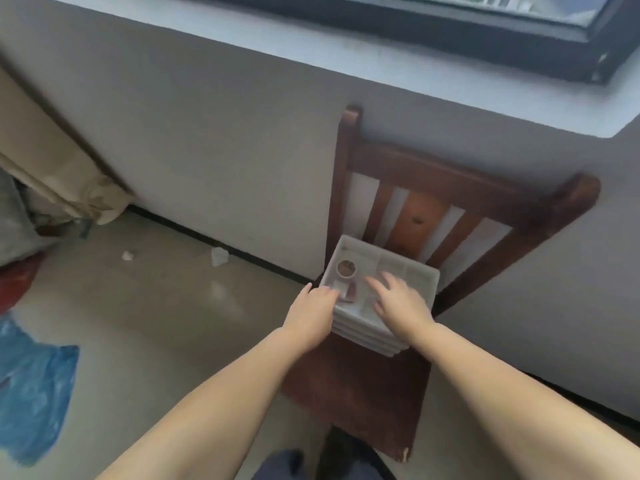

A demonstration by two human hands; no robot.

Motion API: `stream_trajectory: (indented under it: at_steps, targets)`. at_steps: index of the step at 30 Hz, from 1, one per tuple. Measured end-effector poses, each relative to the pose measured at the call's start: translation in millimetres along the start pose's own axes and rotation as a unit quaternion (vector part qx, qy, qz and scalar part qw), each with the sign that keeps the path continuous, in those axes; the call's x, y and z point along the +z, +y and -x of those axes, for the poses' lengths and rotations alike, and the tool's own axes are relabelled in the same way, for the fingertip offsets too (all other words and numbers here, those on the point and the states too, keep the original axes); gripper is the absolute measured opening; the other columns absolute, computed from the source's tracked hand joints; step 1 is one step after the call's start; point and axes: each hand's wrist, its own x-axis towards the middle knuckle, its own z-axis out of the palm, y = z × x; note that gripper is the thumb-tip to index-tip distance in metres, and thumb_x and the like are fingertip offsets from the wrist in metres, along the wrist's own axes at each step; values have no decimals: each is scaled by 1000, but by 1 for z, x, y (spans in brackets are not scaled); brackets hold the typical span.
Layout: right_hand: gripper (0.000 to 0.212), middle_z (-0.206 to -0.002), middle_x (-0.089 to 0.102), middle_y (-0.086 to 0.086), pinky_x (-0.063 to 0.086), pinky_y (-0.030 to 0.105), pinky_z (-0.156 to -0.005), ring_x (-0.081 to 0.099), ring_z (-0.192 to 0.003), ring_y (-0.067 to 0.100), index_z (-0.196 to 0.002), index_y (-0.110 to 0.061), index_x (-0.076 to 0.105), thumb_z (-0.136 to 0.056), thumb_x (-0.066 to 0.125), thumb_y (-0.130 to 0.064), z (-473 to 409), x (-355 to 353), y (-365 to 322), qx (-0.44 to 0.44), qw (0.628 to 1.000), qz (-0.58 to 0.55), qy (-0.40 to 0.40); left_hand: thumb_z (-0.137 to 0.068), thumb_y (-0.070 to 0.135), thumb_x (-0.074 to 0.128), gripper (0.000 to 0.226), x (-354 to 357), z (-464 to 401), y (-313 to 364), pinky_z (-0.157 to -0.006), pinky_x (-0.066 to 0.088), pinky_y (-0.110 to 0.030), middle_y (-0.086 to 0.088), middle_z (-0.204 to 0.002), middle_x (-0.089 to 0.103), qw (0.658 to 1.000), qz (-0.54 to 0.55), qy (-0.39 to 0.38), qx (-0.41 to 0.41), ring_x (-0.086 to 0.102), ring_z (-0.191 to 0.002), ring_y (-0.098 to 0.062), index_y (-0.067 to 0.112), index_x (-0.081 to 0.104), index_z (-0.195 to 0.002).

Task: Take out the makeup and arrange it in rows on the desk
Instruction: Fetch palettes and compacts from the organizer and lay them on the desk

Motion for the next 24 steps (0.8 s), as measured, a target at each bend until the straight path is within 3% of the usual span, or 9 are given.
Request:
stream_trajectory:
  at_steps: [2,6,9,11,15,20,24]
  targets:
    - [48,-155,21,10,31,39,-108,25,-140,28,-145,-22,30,-98,39,-19,-36,-1,4,-37,999,-1,-18,-85,0,44,53,10,-25,-4,-117,9,-32,-5,-137,48,1000,-6,-16,16,41,-129,-21,13,41,-136]
    - [38,-151,29,5,32,37,-105,33,-133,28,-136,-21,41,-98,39,-27,-98,16,4,-88,994,-33,-47,-83,2,48,50,34,-62,-17,-117,11,-40,-7,-127,54,997,-46,-34,61,46,-124,-26,10,46,-132]
    - [40,-153,25,5,35,37,-103,34,-132,30,-136,-22,39,-97,40,-29,-126,34,4,-85,993,-21,-84,-60,7,75,39,50,-72,-27,-107,35,-44,-3,-89,66,992,-94,9,88,65,-91,-21,14,66,-97]
    - [38,-149,28,7,37,36,-97,36,-130,30,-133,-21,41,-96,41,-29,-135,39,7,-102,990,-10,-93,-48,12,82,39,56,-76,-32,-100,44,-45,1,-75,63,984,-137,28,111,65,-76,-18,17,67,-84]
    - [35,-136,39,5,36,31,-78,40,-122,26,-129,-21,43,-94,46,-25,-142,40,18,-138,988,9,-66,-48,11,80,39,59,-86,-36,-99,45,-49,-3,-73,59,977,-165,30,129,63,-74,-22,15,67,-84]
    - [30,-124,43,7,38,35,-81,42,-117,27,-121,-17,46,-92,50,-22,-141,46,28,-116,992,25,-47,-38,10,81,45,58,-100,-36,-95,46,-53,-4,-63,56,965,-209,-9,157,60,-60,-25,13,64,-79]
    - [34,-126,40,8,38,33,-77,39,-119,27,-124,-17,43,-92,51,-21,-142,47,29,-103,993,13,-56,-42,8,82,36,58,-108,-37,-94,47,-50,-1,-60,59,961,-216,-5,172,61,-55,-22,12,68,-75]
